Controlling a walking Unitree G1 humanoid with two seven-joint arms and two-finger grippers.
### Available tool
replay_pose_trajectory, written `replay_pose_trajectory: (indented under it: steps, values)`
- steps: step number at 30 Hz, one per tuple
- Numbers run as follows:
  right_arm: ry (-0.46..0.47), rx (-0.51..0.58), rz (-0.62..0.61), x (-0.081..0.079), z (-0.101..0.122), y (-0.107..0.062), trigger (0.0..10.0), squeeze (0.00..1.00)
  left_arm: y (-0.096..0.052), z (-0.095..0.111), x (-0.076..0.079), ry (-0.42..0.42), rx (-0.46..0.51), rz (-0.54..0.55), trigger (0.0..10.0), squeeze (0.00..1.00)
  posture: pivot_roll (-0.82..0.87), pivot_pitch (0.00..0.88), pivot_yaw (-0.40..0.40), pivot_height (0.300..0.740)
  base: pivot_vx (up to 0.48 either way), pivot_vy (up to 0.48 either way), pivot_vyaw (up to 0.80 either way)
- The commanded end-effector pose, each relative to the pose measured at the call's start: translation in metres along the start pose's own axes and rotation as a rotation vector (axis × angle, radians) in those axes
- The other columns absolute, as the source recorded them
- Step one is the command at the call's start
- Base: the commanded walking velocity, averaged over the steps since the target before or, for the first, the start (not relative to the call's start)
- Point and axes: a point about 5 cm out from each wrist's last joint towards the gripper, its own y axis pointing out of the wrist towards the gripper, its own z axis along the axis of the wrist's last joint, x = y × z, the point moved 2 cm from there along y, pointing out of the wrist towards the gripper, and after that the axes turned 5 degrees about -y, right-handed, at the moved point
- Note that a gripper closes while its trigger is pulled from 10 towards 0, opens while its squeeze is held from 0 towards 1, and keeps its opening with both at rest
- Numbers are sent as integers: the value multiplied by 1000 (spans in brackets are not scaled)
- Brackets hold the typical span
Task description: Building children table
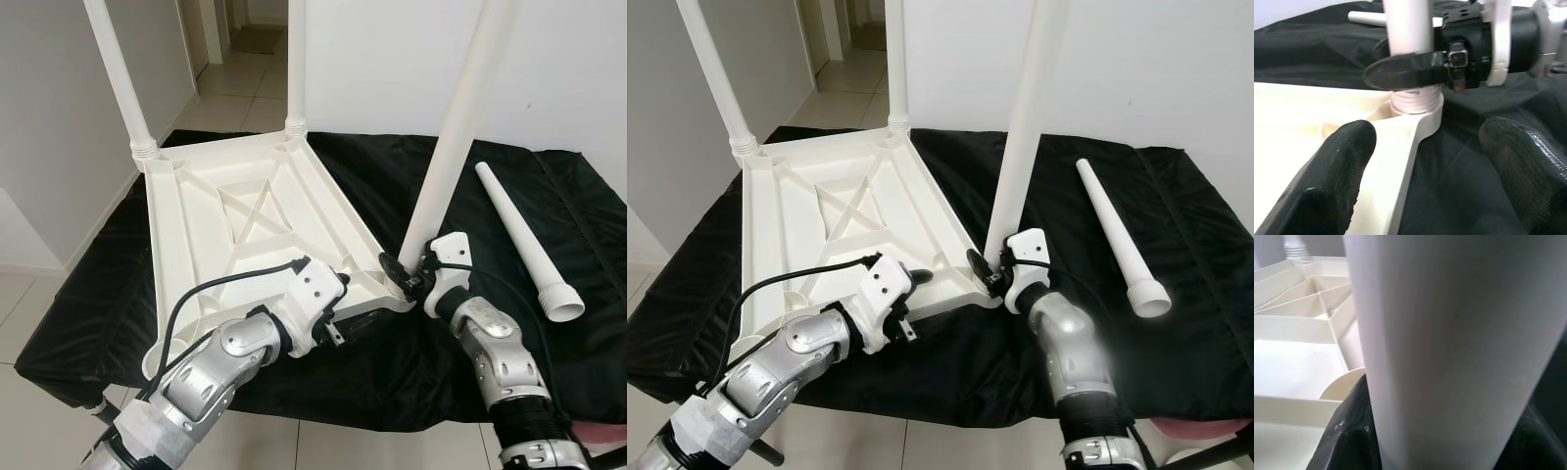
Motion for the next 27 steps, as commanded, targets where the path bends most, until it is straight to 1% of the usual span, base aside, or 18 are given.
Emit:
replay_pose_trajectory:
  steps: [1, 2, 3, 6, 7, 8, 10, 11, 15, 16, 17, 19, 20, 23, 24, 25, 27]
  values:
    - [25, -61, -56, -3, -12, -5, 10000, 0, -3, -4, 3, 16, -30, -111, 10000, 0, -89, 35, 49, 740, 0, 0, 0]
    - [25, -61, -56, -3, -12, -5, 10000, 0, -3, -4, 3, 16, -30, -111, 10000, 0, -89, 35, 49, 740, 0, 0, 0]
    - [35, -63, -93, -3, -11, -7, 10000, 0, -4, -5, 1, 14, -35, -102, 10000, 0, -92, 37, 57, 740, 0, 0, 0]
    - [46, -67, -128, -3, -11, -8, 10000, 0, -4, -5, -1, 15, -39, -94, 10000, 0, -92, 38, 58, 740, 0, 0, 0]
    - [49, -68, -168, -2, -10, -10, 10000, 0, -4, -6, -2, 19, -44, -85, 10000, 0, -93, 42, 60, 740, 0, 0, 0]
    - [49, -68, -168, -2, -10, -10, 10000, 0, -4, -6, -2, 19, -44, -85, 10000, 0, -93, 42, 60, 740, 0, 0, 0]
    - [76, -67, -270, -6, -8, -16, 10000, 0, -2, -8, -7, 22, -62, -50, 10000, 0, -93, 46, 64, 740, 0, 0, 0]
    - [76, -67, -270, -6, -8, -16, 10000, 0, -2, -8, -7, 22, -62, -50, 10000, 0, -93, 46, 64, 740, 0, 0, 0]
    - [113, -67, -382, -22, -3, -24, 10000, 0, -1, -10, -18, 16, -85, 23, 10000, 0, -88, 52, 64, 740, 0, 0, 0]
    - [113, -67, -382, -22, -3, -24, 10000, 0, -1, -10, -18, 16, -85, 23, 10000, 0, -88, 52, 64, 740, 0, 0, 0]
    - [120, -68, -400, -26, -3, -24, 10000, 0, -1, -11, -21, 17, -88, 37, 10000, 0, -88, 52, 64, 740, 0, 0, 0]
    - [148, -74, -463, -29, -2, -26, 10000, 0, -1, -10, -30, 19, -95, 82, 10000, 0, -84, 53, 61, 740, 0, 0, 0]
    - [148, -74, -463, -29, -2, -26, 10000, 0, -1, -10, -30, 19, -95, 82, 10000, 0, -84, 53, 61, 740, 0, 0, 0]
    - [160, -85, -561, -28, -1, -32, 10000, 0, -1, -10, -39, 14, -100, 130, 10000, 0, -82, 53, 60, 740, 0, 0, 0]
    - [160, -85, -561, -28, -1, -32, 10000, 0, -1, -10, -39, 14, -100, 130, 10000, 0, -82, 53, 60, 740, 0, 0, 0]
    - [169, -92, -595, -28, -1, -34, 10000, 0, -2, -11, -42, 6, -102, 145, 10000, 0, -83, 52, 60, 740, 0, 0, 0]
    - [171, -96, -612, -28, -1, -35, 10000, 0, -2, -11, -44, 2, -106, 159, 10000, 0, -83, 52, 60, 740, 0, 0, 0]
